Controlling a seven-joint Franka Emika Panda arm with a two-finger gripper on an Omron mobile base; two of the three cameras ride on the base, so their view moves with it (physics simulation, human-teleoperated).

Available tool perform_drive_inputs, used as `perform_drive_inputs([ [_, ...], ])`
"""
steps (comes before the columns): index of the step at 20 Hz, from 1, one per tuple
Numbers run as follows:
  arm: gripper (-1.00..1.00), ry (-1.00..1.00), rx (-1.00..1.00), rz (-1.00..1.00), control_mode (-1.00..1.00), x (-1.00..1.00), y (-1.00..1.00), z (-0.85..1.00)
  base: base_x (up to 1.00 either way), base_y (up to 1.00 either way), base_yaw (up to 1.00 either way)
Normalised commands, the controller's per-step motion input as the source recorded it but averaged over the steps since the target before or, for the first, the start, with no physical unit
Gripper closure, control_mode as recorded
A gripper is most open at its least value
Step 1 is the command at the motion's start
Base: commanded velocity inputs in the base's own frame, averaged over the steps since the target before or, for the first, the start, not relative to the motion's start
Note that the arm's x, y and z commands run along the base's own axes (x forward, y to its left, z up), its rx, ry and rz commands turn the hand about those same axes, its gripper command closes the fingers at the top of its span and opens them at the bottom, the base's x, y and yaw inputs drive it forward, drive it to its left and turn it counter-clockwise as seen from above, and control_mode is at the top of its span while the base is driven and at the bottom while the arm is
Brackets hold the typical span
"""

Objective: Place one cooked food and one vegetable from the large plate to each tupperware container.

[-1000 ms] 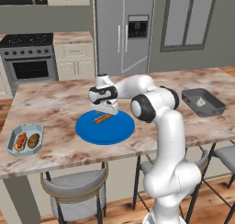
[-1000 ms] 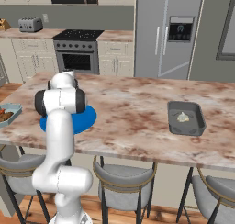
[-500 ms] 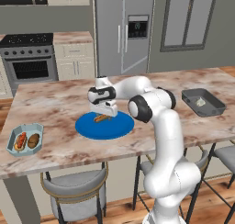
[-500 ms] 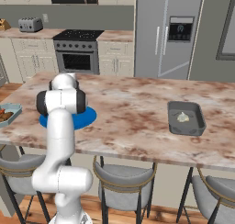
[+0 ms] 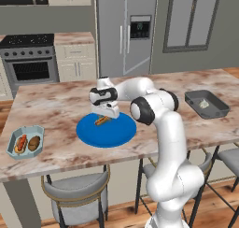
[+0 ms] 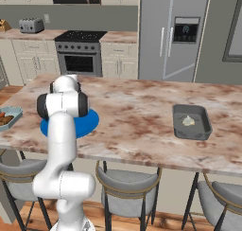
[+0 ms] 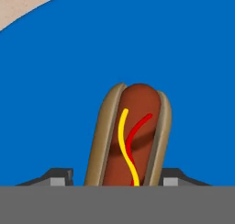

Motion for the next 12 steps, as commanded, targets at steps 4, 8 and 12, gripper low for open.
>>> perform_drive_inputs([
  [4,1.00,0.00,0.00,-0.03,-1.00,-0.14,-0.02,0.00,0.00,0.00,0.00],
  [8,1.00,-0.05,0.00,0.01,-1.00,-0.58,-0.06,0.02,0.00,0.00,0.00],
  [12,1.00,-0.12,0.00,0.15,-1.00,-0.36,-0.74,0.36,0.00,0.00,0.00],
])
